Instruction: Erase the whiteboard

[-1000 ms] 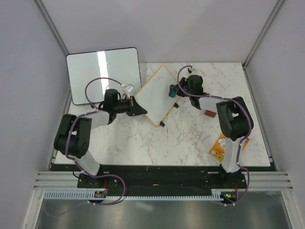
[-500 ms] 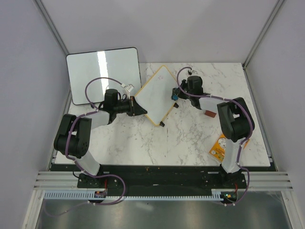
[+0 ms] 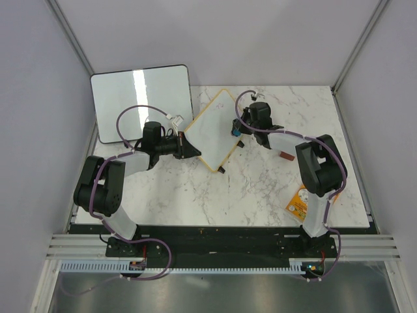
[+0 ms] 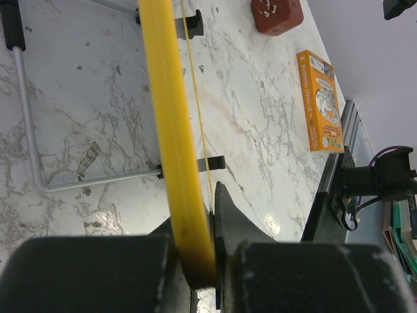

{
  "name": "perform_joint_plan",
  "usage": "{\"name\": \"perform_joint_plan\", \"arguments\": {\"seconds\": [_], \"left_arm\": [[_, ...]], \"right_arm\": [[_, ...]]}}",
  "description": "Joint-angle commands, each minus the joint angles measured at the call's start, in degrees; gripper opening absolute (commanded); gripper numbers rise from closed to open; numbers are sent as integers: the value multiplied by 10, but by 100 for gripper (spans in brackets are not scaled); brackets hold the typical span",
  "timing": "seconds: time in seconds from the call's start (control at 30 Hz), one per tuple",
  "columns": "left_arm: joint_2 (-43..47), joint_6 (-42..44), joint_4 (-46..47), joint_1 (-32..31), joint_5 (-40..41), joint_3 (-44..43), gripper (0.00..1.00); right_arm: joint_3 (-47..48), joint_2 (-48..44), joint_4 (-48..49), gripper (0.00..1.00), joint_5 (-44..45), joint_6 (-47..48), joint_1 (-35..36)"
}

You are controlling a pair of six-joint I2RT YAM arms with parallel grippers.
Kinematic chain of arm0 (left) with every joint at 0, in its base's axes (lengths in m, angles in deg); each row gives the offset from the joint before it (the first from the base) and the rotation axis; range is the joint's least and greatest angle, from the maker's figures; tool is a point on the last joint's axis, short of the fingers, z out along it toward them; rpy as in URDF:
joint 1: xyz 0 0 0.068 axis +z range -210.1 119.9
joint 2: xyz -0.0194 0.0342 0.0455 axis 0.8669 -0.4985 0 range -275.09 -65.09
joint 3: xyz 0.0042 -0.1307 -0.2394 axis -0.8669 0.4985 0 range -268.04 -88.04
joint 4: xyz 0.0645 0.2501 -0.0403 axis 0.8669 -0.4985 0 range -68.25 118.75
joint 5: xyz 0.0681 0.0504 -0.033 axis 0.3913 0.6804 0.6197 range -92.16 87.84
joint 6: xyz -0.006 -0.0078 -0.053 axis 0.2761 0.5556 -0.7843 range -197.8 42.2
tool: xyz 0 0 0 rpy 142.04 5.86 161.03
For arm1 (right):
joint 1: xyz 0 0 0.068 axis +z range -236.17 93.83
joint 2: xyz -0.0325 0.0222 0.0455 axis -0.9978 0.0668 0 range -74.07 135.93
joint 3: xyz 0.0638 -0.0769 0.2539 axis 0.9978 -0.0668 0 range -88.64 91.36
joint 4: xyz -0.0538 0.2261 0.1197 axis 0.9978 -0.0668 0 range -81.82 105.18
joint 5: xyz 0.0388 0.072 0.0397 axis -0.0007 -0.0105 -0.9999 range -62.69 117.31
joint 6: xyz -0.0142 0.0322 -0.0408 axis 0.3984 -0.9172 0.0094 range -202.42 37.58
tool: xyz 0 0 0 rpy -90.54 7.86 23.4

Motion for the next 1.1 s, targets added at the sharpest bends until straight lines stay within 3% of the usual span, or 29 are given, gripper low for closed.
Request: {"name": "perform_joint_plan", "arguments": {"seconds": [0.0,0.33,0.67,1.07], "left_arm": [[-10,112,-51,-37,-26,1,2],[-12,117,-59,-40,-20,1,2],[-9,122,-67,-44,-16,1,2],[-12,124,-70,-45,-17,-2,2]], "right_arm": [[36,-4,10,0,-75,-8,51],[151,48,19,0,-106,1,63],[236,120,-24,0,-64,-21,60],[219,129,-36,0,-8,-32,9]]}}
